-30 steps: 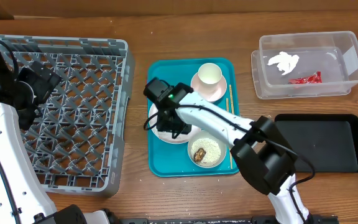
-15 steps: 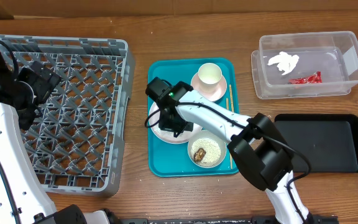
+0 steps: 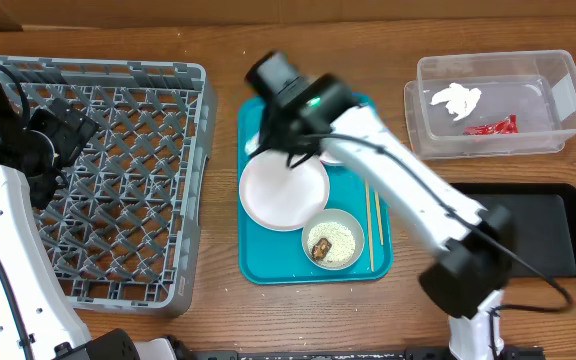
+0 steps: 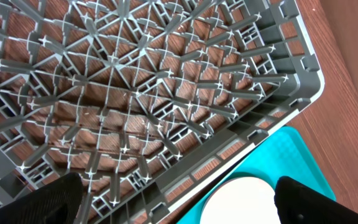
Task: Sort waste into correct bins and load items into the dishwasher
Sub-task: 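Carry the remaining tissue to the clear bin and release it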
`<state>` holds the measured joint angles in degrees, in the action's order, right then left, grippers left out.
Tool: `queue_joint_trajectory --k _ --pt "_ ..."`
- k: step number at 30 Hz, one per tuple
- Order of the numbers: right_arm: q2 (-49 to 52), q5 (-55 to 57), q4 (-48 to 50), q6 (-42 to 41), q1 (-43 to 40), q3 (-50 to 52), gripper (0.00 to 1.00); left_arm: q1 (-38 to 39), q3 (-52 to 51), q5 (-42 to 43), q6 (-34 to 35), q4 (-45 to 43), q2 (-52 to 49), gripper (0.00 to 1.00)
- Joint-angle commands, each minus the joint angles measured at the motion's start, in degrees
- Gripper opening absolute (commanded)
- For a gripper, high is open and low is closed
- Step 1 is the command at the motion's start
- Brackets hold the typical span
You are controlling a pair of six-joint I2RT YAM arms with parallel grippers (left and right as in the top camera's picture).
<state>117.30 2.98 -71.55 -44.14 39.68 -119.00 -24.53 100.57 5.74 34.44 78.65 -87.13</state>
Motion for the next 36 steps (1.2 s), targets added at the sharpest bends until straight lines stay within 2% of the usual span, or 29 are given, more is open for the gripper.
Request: queue_joint_trajectory --k 1,6,14,21,22,24,28,30,36 --pt "-5.7 6.5 -0.9 0.9 -6.1 -2.9 0.04 -0.2 0.8 -0.2 0.7 0.0 0.2 1.0" --pt "-9.2 6.9 -1.0 0.9 -17.7 -3.0 0.04 -0.2 0.8 -0.2 0.7 0.0 0.2 1.0" --pt "-8.5 6.8 -1.0 0.7 -35.8 -2.8 0.04 -0.2 0.8 -0.2 0.7 0.0 0.2 1.0" --pt "-6.3 4.5 0.6 0.9 -44.2 -2.8 0.05 -0.2 0.8 -0.2 0.7 0.0 0.2 1.0" --pt "-5.9 4.5 1.0 0.9 -44.9 -2.8 0.13 -0.2 0.8 -0.2 0.7 0.0 0.2 1.0" --pt "-5.3 4.5 2.2 1.4 -45.6 -2.8 0.34 -0.2 0.8 -0.2 0.7 0.0 0.2 1.0" --pt "-5.0 4.2 4.5 6.3 -45.8 -2.8 0.72 -0.2 0.8 -0.2 0.7 0.0 0.2 1.0" --pt "-5.0 4.2 4.1 6.7 -45.8 -2.9 0.78 -0.2 0.8 -0.2 0.7 0.0 0.2 1.0" --pt "-6.1 -2.0 0.2 6.7 -45.8 -2.9 0.78 -0.2 0.8 -0.2 0.7 0.0 0.2 1.0"
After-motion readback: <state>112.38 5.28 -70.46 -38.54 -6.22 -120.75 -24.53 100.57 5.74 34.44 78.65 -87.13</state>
